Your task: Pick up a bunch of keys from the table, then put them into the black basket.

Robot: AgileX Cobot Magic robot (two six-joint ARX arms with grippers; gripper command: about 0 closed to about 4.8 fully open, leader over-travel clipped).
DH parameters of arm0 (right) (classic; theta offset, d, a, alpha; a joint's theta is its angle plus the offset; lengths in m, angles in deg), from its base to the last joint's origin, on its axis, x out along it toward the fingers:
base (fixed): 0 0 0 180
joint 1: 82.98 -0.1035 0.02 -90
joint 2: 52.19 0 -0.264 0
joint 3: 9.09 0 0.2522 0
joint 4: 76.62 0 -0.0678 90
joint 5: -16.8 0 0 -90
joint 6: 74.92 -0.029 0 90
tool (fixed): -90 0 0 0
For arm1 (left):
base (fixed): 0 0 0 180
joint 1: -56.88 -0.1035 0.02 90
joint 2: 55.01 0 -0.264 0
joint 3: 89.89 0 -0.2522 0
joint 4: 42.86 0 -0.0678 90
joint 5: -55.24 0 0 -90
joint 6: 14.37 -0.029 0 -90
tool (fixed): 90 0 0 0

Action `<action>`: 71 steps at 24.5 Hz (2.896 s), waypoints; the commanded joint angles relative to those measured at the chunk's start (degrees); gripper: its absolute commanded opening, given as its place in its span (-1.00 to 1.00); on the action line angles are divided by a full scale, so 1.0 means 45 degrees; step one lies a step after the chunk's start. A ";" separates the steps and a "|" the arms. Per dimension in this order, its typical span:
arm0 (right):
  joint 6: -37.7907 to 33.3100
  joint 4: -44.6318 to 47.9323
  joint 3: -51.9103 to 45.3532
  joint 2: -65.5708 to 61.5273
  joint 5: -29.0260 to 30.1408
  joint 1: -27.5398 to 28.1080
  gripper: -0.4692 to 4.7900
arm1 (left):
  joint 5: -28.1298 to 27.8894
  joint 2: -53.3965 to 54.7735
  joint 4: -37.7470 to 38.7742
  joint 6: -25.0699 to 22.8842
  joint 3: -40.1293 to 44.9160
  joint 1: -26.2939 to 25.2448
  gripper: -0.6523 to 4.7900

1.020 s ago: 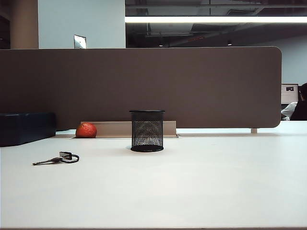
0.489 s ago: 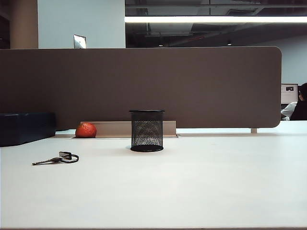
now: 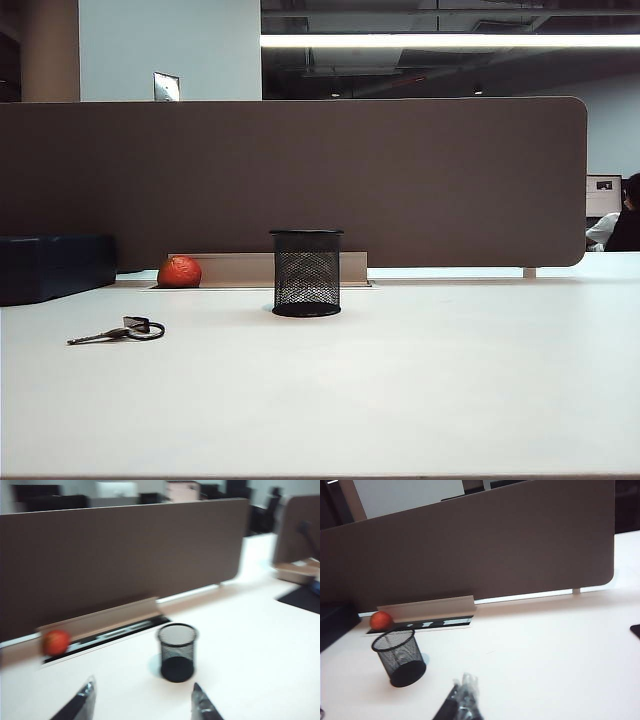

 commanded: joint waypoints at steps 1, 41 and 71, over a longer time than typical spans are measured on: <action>-0.1088 -0.0476 0.0534 -0.0044 0.0015 -0.0019 -0.85 | 0.1219 0.2040 -0.0107 -0.0651 -0.1282 -0.0010 0.15; -0.3502 -0.1326 0.3138 -0.7184 0.6154 -0.0034 0.22 | 0.3575 1.6310 0.1273 0.4881 -0.5149 0.0704 0.40; -0.3696 -0.1316 0.3138 -0.7650 0.6300 -0.0029 0.22 | 0.2919 1.8229 -0.1107 0.6164 -0.5153 0.0729 0.84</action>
